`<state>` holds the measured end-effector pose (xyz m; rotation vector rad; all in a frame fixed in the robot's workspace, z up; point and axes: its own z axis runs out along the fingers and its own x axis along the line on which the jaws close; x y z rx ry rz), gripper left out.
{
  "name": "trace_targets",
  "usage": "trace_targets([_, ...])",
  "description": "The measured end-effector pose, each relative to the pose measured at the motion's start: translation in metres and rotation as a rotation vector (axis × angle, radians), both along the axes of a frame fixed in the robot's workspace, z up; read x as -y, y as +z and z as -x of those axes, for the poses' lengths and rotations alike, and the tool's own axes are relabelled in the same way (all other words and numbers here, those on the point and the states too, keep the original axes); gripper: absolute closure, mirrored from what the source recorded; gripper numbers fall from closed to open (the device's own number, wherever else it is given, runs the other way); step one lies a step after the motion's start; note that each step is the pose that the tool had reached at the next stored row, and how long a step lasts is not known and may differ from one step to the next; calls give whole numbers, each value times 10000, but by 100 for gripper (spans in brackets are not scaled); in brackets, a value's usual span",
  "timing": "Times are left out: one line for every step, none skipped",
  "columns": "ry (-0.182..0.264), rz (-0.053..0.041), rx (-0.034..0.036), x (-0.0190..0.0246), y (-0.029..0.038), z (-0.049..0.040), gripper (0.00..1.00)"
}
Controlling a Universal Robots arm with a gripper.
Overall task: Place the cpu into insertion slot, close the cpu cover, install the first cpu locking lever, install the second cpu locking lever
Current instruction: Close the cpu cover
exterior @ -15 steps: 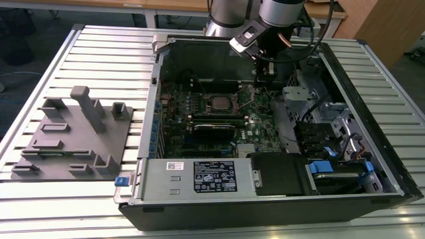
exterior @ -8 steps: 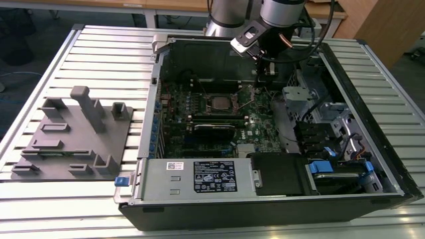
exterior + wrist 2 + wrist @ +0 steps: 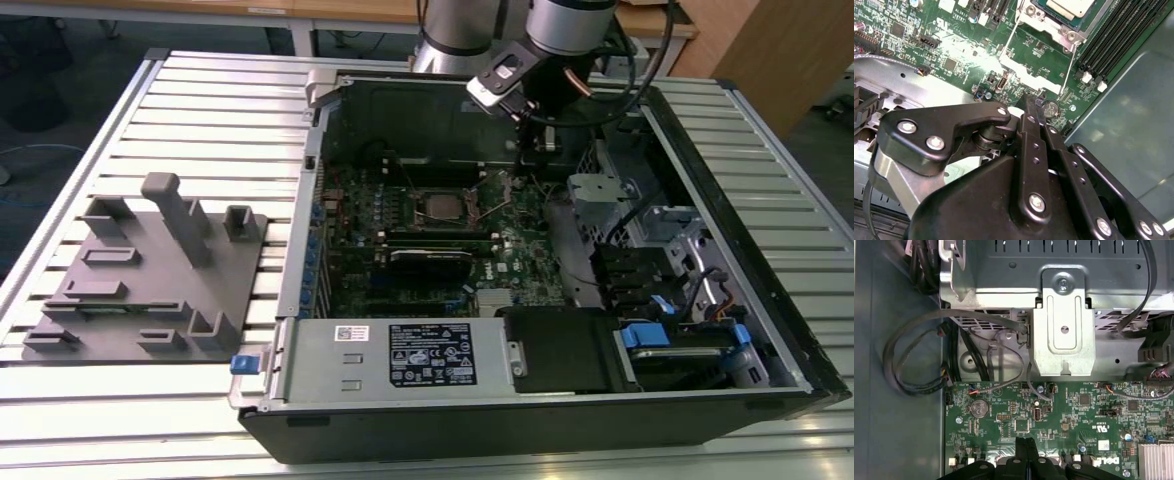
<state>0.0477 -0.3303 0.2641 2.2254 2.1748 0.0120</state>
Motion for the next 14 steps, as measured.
trace_targets([0,0,0,-1,-1,-7,90])
trace_targets([0,0,0,-1,-2,-14,90])
trace_targets([0,0,0,-1,-2,-19,90])
trace_targets([0,0,0,-1,-2,-20,90])
trace_targets([0,1,0,-1,-2,-20,90])
trace_targets([-1,0,0,-2,-3,-20,90])
trace_targets([-1,0,0,-1,-3,-20,90])
trace_targets([0,-2,1,-2,-6,-20,90])
trace_targets([0,-6,2,-2,-12,-20,90])
trace_targets([0,-3,1,-2,-16,-20,90])
trace_targets([0,0,0,-1,-19,-20,90])
trace_targets([0,0,0,-2,-22,-21,90])
trace_targets([1,2,0,-3,-24,-24,90])
trace_targets([1,0,0,-4,-28,-28,90])
